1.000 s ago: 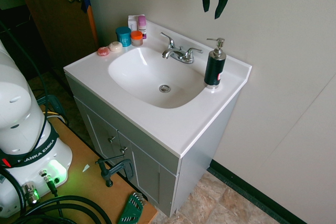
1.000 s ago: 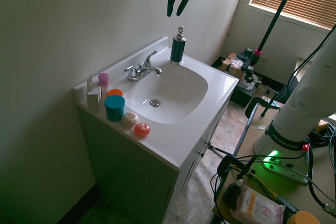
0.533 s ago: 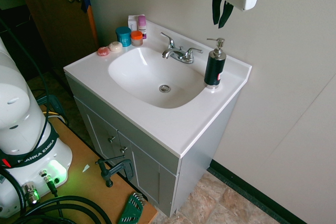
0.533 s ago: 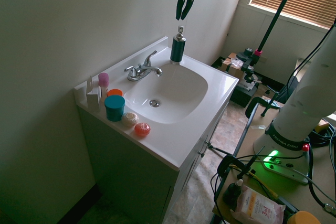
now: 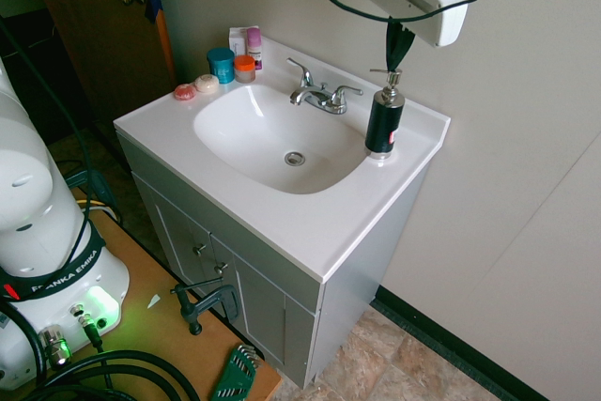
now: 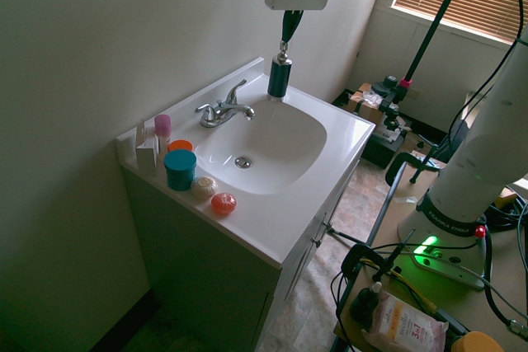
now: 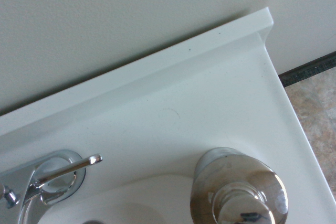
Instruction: Press down on the sanitizer
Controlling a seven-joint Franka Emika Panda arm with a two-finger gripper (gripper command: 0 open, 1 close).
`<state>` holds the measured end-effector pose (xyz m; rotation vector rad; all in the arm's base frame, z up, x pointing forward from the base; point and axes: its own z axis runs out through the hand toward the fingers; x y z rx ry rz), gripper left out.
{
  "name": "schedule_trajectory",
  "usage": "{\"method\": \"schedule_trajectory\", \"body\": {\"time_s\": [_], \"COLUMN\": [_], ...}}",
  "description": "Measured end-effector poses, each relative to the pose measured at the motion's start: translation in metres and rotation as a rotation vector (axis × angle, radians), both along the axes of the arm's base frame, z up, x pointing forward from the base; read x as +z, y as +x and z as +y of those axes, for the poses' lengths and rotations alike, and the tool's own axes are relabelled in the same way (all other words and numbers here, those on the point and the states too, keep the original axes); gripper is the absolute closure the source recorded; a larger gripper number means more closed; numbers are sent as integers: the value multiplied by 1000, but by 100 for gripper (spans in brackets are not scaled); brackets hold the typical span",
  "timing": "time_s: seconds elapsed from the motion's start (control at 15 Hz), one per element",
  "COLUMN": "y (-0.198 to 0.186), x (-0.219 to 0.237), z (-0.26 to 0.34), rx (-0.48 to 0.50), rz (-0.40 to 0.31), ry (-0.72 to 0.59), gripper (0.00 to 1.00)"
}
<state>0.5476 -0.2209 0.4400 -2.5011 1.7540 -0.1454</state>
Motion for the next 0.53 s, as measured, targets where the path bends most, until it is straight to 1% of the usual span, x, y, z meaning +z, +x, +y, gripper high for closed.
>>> {"method": "schedule_trajectory", "body": {"time_s": [0.2, 0.53], "y": [-1, 2], "x": [-1, -15], "z": [-3, -4], "rx": [-4, -9], "rz": [-4, 16], "ry": [8, 19], "gripper": [100, 100]}}
